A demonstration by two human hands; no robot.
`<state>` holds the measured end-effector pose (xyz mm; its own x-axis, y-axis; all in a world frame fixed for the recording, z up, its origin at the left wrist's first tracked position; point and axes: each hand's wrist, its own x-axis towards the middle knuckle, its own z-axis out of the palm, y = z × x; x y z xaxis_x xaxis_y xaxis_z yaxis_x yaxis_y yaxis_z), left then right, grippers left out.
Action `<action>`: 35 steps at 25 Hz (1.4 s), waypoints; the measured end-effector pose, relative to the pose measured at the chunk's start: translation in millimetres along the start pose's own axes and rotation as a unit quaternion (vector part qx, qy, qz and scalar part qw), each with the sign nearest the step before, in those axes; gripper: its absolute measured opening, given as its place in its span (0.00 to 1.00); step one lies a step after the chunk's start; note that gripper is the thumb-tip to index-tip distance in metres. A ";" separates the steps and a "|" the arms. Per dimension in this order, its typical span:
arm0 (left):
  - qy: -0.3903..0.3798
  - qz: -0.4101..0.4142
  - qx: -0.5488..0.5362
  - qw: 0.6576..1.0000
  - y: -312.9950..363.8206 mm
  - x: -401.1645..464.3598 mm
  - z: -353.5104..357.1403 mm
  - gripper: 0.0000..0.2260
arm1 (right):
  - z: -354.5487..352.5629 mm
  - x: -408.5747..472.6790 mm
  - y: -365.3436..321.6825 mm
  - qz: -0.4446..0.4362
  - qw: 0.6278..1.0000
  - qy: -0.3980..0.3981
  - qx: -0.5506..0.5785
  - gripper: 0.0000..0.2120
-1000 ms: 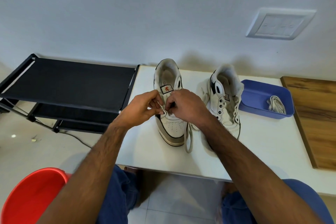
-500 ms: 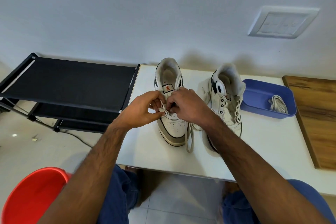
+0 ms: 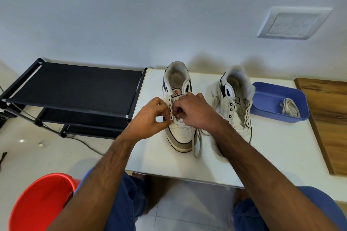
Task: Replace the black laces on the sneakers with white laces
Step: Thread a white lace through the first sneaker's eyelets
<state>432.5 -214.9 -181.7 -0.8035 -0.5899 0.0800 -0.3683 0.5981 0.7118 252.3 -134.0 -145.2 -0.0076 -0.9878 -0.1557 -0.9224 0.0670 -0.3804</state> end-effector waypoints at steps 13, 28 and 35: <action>-0.015 -0.006 0.016 1.000 -0.7 4.8 -0.3 0.13 | 1.0 4.2 0.4 0.026 0.998 -0.032 0.037 0.11; -0.023 -0.046 -0.048 0.998 0.0 1.6 -0.2 0.12 | 8.1 4.4 14.2 0.014 0.987 0.016 0.158 0.13; -0.012 -0.061 -0.046 0.997 4.0 2.0 3.1 0.13 | 2.6 4.9 15.5 0.035 0.972 0.003 0.232 0.18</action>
<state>428.0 -212.1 -180.8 -0.7674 -0.6406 -0.0271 -0.4198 0.4700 0.7764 239.0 -137.4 -154.2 -0.0671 -0.9793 -0.1908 -0.6464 0.1884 -0.7394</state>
